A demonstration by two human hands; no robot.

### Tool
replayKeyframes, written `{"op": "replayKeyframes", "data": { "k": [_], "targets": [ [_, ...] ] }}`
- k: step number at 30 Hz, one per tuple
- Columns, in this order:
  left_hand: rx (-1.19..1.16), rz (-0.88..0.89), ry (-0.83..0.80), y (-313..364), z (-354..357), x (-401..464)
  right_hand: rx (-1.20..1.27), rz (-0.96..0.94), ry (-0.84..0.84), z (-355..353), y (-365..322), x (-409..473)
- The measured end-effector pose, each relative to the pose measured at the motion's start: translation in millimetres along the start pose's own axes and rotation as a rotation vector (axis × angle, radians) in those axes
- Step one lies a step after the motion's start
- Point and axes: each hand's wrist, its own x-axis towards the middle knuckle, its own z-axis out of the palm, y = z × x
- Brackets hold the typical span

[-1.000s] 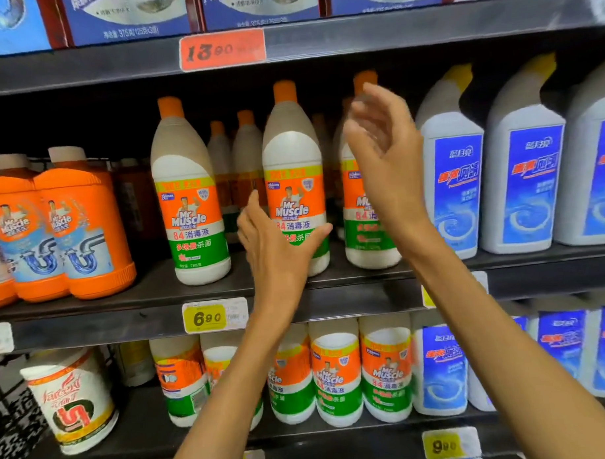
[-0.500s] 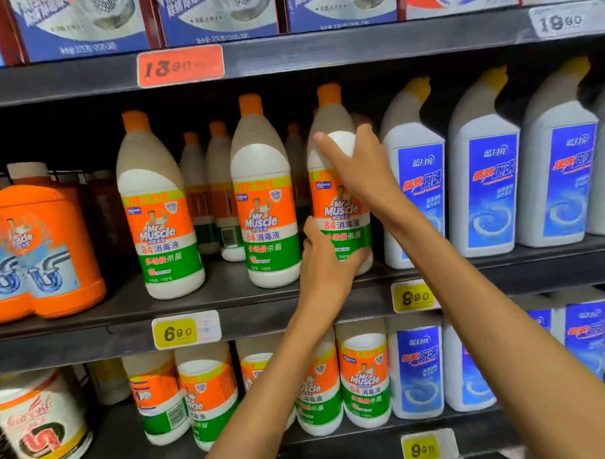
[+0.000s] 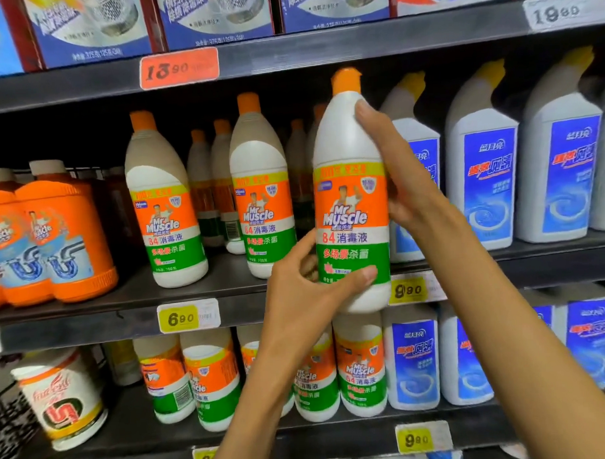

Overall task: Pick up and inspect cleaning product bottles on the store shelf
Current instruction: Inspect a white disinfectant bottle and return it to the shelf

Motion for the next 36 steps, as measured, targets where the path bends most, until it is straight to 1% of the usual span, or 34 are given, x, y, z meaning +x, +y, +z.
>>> {"op": "replayKeyframes", "data": {
  "k": [1, 2, 5, 8, 11, 14, 16, 18, 20, 22, 24, 25, 27, 29, 30, 32, 33, 36],
  "targets": [
    [-0.049, -0.009, -0.036, -1, 0, -6, 0.065, 0.066, -0.041, -3, -1, -5],
    [-0.101, -0.026, -0.075, -2, 0, -12, 0.057, 0.095, -0.065, -4, -2, -10],
    [-0.269, -0.136, -0.161, -8, 3, -24, -0.069, 0.029, -0.038, -5, 0, -24],
    [-0.395, -0.225, -0.201, -16, 11, -35, -0.039, -0.014, 0.045, -5, 0, -39],
    [-0.37, -0.218, -0.16, -17, 19, -43, 0.031, 0.024, 0.113, -8, 5, -53],
    [-0.323, -0.225, -0.09, -14, 26, -54, 0.038, 0.075, 0.093, -8, 8, -69],
    [-0.359, -0.258, -0.049, -15, 31, -65, 0.045, 0.138, 0.056, -9, 9, -78],
    [-0.442, -0.282, -0.036, -15, 34, -78, 0.142, 0.207, 0.011, -11, 6, -84],
    [-0.551, -0.289, -0.066, -11, 34, -88, 0.219, 0.222, -0.022, -12, 4, -88],
    [-0.692, -0.344, -0.115, -8, 29, -97, 0.276, 0.247, -0.026, -12, 4, -92],
    [-0.806, -0.449, -0.177, -8, 23, -105, 0.374, 0.3, -0.058, -10, 8, -96],
    [-0.836, -0.486, -0.221, -6, 23, -109, 0.426, 0.319, -0.083, -7, 11, -98],
    [-0.886, -0.503, -0.288, -8, 23, -122, 0.514, 0.341, -0.118, -2, 20, -105],
    [-0.876, -0.581, -0.232, -18, 22, -131, 0.561, 0.35, -0.098, 2, 30, -113],
    [-0.88, -0.607, -0.245, -24, 19, -135, 0.562, 0.349, -0.067, 4, 34, -116],
    [-0.928, -0.632, -0.383, -26, 13, -143, 0.537, 0.345, 0.013, 7, 39, -124],
    [-0.882, -0.642, -0.397, -28, 7, -146, 0.515, 0.35, 0.049, 8, 40, -128],
    [-0.732, -0.602, -0.29, -39, -8, -149, 0.309, 0.313, 0.142, 5, 42, -138]
  ]
}}
